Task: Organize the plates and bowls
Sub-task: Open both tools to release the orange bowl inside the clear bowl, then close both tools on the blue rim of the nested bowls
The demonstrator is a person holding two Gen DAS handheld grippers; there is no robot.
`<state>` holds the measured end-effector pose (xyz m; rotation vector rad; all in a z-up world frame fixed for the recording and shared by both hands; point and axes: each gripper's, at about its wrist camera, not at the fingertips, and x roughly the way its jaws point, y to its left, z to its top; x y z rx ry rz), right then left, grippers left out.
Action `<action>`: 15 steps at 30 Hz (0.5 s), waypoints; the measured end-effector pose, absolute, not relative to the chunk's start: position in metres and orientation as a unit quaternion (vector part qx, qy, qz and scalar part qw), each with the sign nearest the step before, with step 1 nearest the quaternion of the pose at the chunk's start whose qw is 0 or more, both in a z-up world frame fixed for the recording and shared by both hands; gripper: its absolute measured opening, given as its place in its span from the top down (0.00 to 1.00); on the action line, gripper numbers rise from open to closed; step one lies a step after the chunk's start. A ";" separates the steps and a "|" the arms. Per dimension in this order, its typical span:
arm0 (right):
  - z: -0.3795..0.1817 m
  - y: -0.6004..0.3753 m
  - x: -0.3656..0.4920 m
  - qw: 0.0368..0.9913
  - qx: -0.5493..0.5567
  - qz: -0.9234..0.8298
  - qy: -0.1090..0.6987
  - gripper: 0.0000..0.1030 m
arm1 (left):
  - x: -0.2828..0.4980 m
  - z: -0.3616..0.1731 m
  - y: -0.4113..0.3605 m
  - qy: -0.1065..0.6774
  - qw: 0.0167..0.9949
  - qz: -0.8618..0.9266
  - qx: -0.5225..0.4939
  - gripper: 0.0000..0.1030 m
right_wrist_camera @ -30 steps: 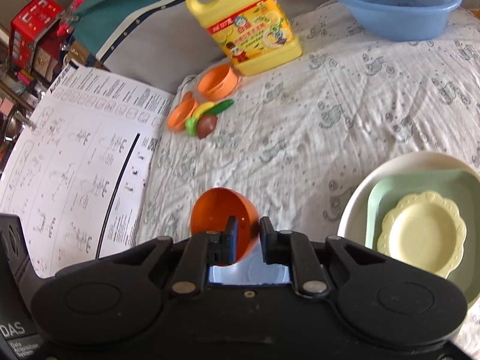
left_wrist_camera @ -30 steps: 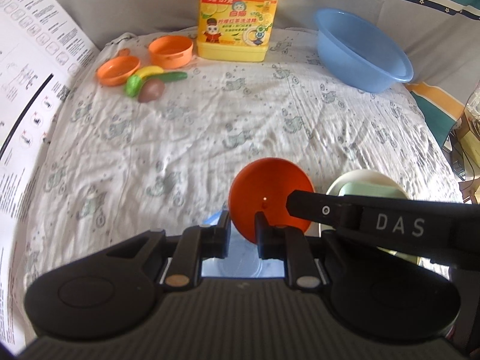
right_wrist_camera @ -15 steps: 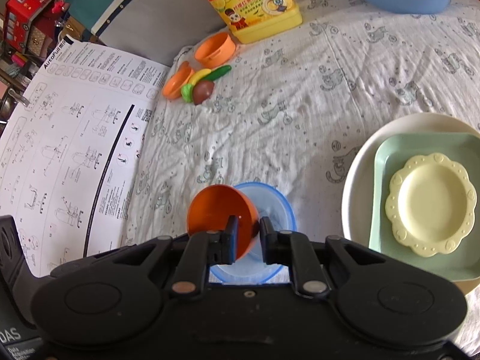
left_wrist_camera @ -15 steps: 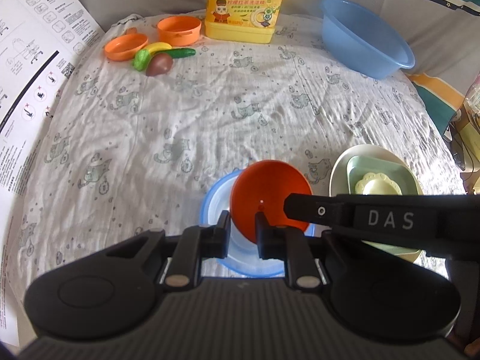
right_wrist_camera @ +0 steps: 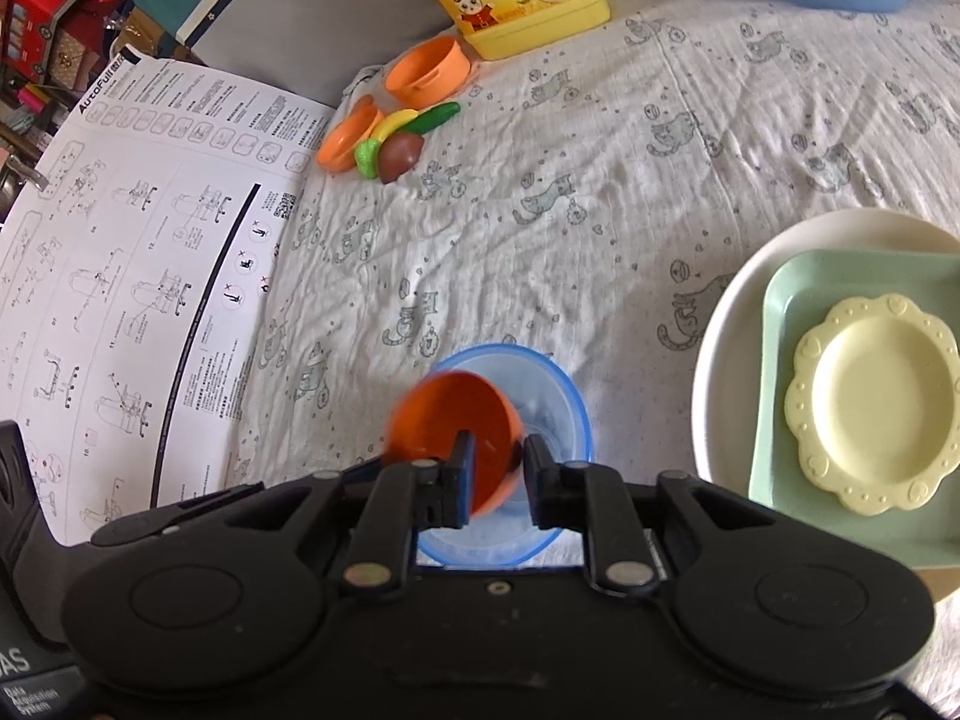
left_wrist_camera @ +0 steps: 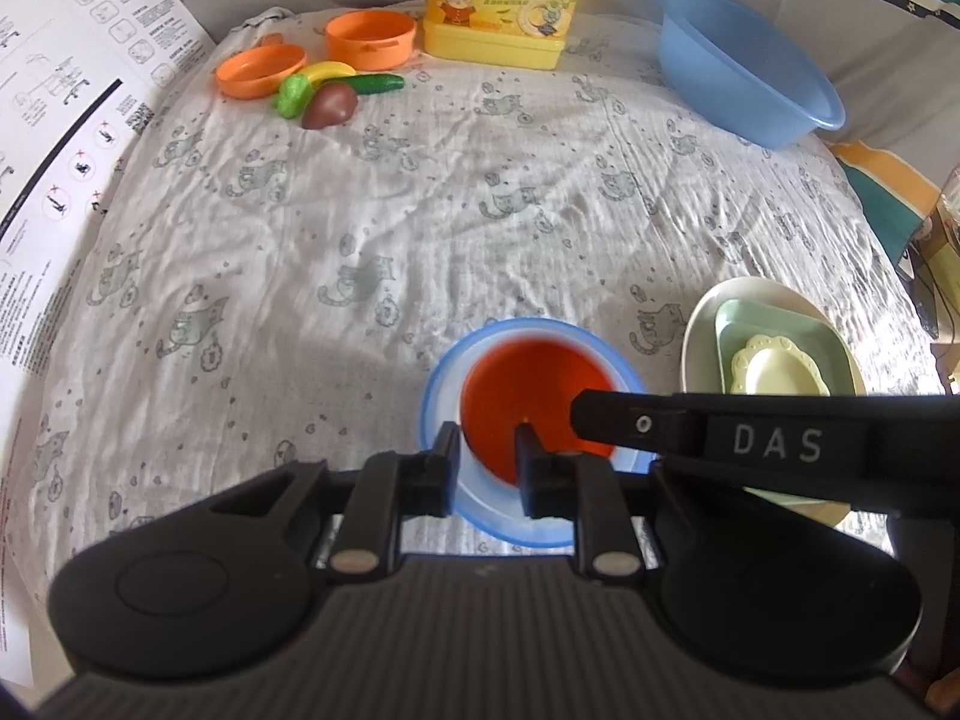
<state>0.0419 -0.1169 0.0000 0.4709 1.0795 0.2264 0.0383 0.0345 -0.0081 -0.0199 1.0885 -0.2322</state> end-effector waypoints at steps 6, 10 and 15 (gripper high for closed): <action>0.008 -0.125 0.039 0.843 0.217 0.095 0.484 0.27 | 0.033 0.000 0.043 0.492 0.865 -0.096 -0.016 0.22; 0.013 -0.131 0.033 0.854 0.208 0.084 0.469 0.13 | 0.028 0.005 0.046 0.474 0.875 -0.096 -0.024 0.09; 0.016 -0.141 0.025 0.860 0.211 0.070 0.459 0.03 | 0.023 0.007 0.047 0.461 0.881 -0.105 -0.029 0.02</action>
